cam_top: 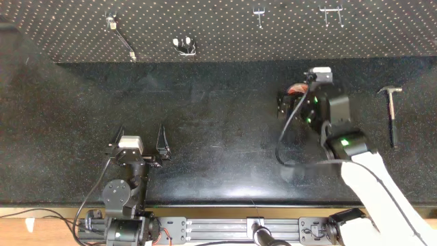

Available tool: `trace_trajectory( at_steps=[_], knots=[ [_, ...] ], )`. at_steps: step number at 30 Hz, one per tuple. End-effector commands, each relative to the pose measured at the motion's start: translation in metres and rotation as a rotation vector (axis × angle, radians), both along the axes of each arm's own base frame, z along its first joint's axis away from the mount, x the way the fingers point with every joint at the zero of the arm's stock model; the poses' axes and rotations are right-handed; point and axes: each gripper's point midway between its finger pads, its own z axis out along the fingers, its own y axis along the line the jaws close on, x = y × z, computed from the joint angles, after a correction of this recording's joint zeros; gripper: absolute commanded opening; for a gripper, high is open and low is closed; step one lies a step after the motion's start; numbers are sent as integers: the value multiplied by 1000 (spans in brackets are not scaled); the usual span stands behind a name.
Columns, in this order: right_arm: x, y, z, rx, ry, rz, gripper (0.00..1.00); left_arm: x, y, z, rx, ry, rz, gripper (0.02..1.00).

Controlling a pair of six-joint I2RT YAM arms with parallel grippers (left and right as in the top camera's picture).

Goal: Place Tools Onto Pegboard

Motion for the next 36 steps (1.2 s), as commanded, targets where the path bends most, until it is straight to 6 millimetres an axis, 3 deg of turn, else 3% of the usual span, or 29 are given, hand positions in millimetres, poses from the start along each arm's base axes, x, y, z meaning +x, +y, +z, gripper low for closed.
trace_trajectory(
  at_steps=[1,12,16,19,21,22,25,27,29,32,36],
  knots=[
    [19,9,-6,-13,76,10,987,-1,0,0,16,-3,-4,996],
    [35,22,-59,-116,270,81,987,-1,0,0,16,-3,-4,996],
    [27,19,-78,-181,345,70,972,-1,0,0,16,-3,-4,996],
    [21,15,-89,-204,389,64,393,-1,0,0,16,-3,-4,996],
    [16,8,-97,-237,423,50,126,-1,0,0,16,-3,-4,998],
    [15,6,-99,-248,431,46,77,-1,0,0,16,-3,-4,996],
    [8,1,-102,-273,459,36,75,-1,0,0,16,-3,-4,996],
    [9,1,-98,-270,447,34,75,-1,0,0,16,-3,-4,996],
    [16,3,-80,-239,392,13,77,-1,0,0,16,-3,-4,998],
    [27,8,-41,-181,272,-9,75,-1,0,0,16,-3,-4,996],
    [32,15,28,-112,72,-11,75,-1,0,0,16,-3,-4,996]
  ],
)
